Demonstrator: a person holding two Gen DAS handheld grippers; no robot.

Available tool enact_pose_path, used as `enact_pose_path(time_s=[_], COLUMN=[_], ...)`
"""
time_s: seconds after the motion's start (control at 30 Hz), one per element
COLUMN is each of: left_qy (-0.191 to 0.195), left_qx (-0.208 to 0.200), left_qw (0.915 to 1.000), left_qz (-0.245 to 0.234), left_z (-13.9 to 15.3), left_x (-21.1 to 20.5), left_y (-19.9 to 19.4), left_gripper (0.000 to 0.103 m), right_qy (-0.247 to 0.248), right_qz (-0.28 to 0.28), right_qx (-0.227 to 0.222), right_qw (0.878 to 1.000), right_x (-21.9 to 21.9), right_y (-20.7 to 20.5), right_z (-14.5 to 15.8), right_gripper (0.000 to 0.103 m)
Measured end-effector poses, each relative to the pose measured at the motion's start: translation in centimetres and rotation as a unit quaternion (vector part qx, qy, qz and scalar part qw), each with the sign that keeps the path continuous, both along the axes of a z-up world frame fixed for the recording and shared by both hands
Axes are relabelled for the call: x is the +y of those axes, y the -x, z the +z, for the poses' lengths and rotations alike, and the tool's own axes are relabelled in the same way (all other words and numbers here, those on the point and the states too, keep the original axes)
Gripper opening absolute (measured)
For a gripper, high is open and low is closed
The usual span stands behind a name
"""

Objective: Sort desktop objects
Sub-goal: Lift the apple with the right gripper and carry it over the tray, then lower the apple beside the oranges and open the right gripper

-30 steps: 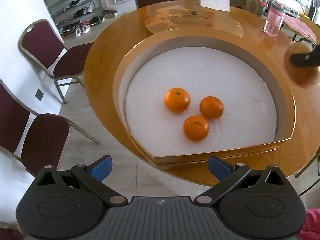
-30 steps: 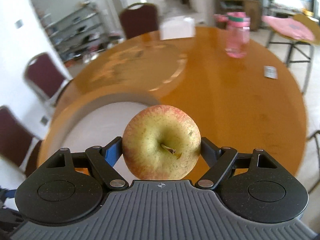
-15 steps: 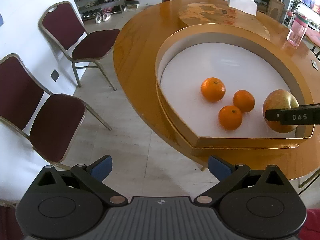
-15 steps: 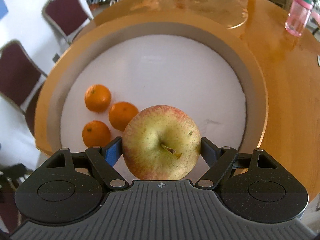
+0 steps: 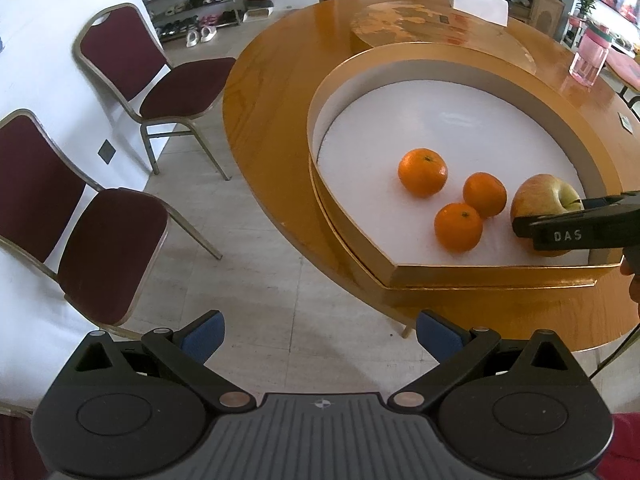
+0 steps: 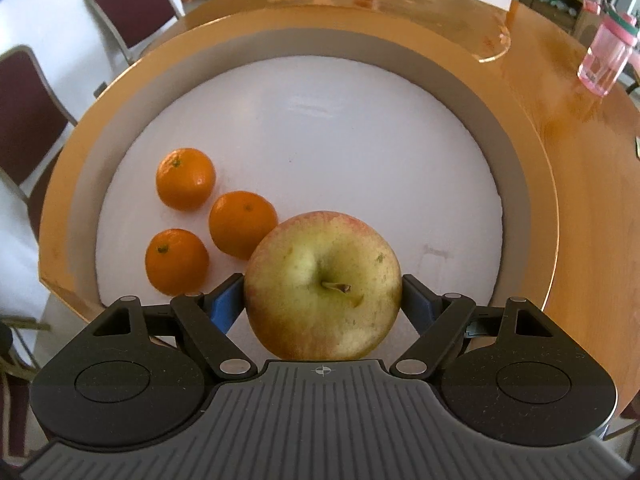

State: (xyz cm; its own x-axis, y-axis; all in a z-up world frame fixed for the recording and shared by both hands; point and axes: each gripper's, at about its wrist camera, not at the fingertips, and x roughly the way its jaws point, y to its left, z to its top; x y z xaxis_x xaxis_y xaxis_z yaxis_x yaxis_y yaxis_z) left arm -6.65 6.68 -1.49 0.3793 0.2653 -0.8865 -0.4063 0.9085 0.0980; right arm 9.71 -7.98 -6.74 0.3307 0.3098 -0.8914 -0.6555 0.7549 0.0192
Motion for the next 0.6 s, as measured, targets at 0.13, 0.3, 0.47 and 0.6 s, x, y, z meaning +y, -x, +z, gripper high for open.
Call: enact_pose_path(time_s=[0.13, 0.3, 0.47, 0.6], left_qy=[0.001, -0.001, -0.004, -0.008], left_qx=[0.0, 0.001, 0.001, 0.0], left_qw=[1.0, 1.0, 1.0, 0.9999], left_qz=[0.001, -0.002, -0.007, -0.01], left_z=[-0.01, -0.02, 0.18, 0.34], left_x=[-0.02, -0.05, -0.17, -0.18], left_y=[0.07, -0.04, -0.09, -0.17], left_gripper=[0.102, 0.102, 0.102, 0.102], right_qy=[0.009, 0.007, 0.009, 0.001], right_qz=[0.006, 0.003, 0.002, -0.011], right_qx=[0.002, 0.002, 0.001, 0.01], right_qw=[1.0, 1.0, 1.0, 1.0], right_x=[0.03, -0.11, 0.05, -0.31], right_y=[0.19, 0.28, 0.34, 0.3], right_z=[0.0, 0.02, -0.01, 0.3], right_gripper=[0.083, 0.083, 0.083, 0.086])
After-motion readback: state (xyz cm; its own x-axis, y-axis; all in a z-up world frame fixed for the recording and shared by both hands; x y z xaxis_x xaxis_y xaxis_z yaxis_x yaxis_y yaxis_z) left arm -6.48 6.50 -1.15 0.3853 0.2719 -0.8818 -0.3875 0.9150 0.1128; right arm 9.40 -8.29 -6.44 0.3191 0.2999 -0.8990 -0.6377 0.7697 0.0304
